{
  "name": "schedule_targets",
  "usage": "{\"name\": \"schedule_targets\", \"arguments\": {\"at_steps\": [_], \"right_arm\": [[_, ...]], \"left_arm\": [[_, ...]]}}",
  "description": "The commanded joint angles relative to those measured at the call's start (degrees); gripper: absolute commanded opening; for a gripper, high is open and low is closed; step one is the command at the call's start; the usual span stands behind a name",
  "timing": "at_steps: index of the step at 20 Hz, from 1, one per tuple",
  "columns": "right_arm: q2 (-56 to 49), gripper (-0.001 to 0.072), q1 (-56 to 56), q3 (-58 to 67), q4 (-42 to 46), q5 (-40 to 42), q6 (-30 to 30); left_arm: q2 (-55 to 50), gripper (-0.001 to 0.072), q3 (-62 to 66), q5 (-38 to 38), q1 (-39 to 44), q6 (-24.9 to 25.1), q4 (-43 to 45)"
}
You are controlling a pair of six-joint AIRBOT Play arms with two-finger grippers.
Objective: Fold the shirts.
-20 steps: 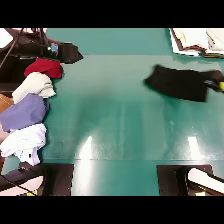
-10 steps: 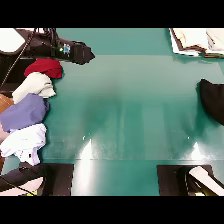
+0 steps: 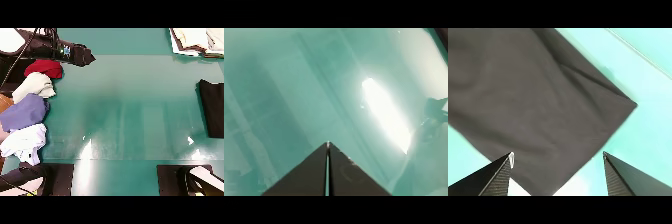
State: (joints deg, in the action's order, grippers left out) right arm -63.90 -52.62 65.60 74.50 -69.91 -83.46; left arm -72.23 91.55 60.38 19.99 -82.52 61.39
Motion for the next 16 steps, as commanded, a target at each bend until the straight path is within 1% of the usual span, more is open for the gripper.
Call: {"name": "schedule_targets", "arguments": {"at_steps": [1, 2, 3, 5, 8, 9, 13, 16], "right_arm": [[2.2, 0.0625, 4.5, 1.0, -9.3, 0.0, -0.1], [3.4, 0.0625, 7.6, 0.2, -12.0, 0.3, -0.1], [4.2, 0.0596, 11.1, -0.1, -13.1, 0.3, -0.1], [5.8, 0.0349, 19.4, -0.1, -13.4, 0.4, -0.1], [7.9, 0.0067, 32.1, -0.1, -13.2, 1.5, 0.0], [8.6, 0.0015, 36.0, -0.1, -13.0, 2.3, 0.0], [10.1, 0.0015, 47.6, -0.1, -12.9, 5.5, 0.0], [10.1, 0.0015, 51.4, -0.1, -12.9, 5.5, 0.0]], "left_arm": [[0.0, 0.0022, 0.0, -0.8, 0.0, 0.5, 0.1], [0.0, 0.0023, 0.0, -0.7, 0.0, 0.5, 0.7], [0.0, 0.0022, 0.0, -0.4, 0.0, 0.5, 1.6], [0.0, 0.0023, 0.0, 0.0, 0.0, 0.4, 1.5], [0.0, 0.0022, 0.0, -1.3, 0.0, 0.4, 1.0], [0.0, 0.0022, 0.0, -1.8, 0.0, 0.4, 1.0], [0.0, 0.0022, 0.0, -3.3, 0.0, 0.4, 1.0], [0.0, 0.0023, 0.0, -4.6, 0.0, 0.4, 1.0]]}}
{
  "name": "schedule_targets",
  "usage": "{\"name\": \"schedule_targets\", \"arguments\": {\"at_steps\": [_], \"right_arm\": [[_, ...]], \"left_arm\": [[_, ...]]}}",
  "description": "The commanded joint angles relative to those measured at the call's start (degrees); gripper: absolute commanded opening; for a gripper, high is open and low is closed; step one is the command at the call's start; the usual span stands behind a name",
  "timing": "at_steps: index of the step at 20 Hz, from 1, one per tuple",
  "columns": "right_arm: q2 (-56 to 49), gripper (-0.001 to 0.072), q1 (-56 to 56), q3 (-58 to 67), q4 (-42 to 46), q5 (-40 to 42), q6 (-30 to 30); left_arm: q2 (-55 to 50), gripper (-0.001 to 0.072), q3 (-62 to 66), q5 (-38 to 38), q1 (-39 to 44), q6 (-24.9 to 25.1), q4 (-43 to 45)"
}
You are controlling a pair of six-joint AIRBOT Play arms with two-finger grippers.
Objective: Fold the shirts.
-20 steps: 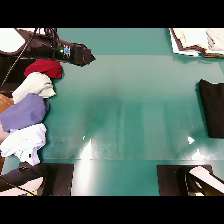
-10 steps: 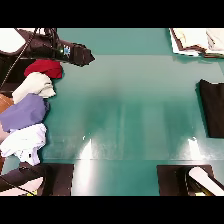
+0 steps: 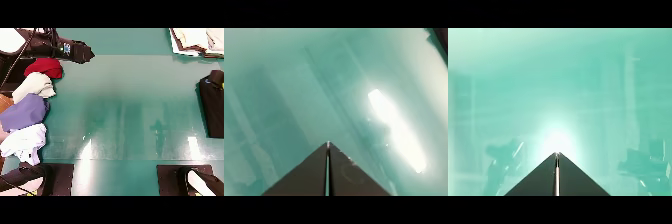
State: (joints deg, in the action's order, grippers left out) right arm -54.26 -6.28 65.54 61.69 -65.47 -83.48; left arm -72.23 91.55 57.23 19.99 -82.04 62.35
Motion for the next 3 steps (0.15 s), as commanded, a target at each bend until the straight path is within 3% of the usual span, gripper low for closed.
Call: {"name": "schedule_targets", "arguments": {"at_steps": [1, 3], "right_arm": [[0.4, 0.0016, 5.4, 0.0, -0.2, 0.9, 0.0], [0.4, 0.0015, 5.7, 0.0, -0.2, 0.1, 0.0]], "left_arm": [[0.0, 0.0023, 0.0, -1.8, 0.0, 0.0, 0.0], [0.0, 0.0023, 0.0, -2.4, 0.0, 0.0, 0.0]]}}
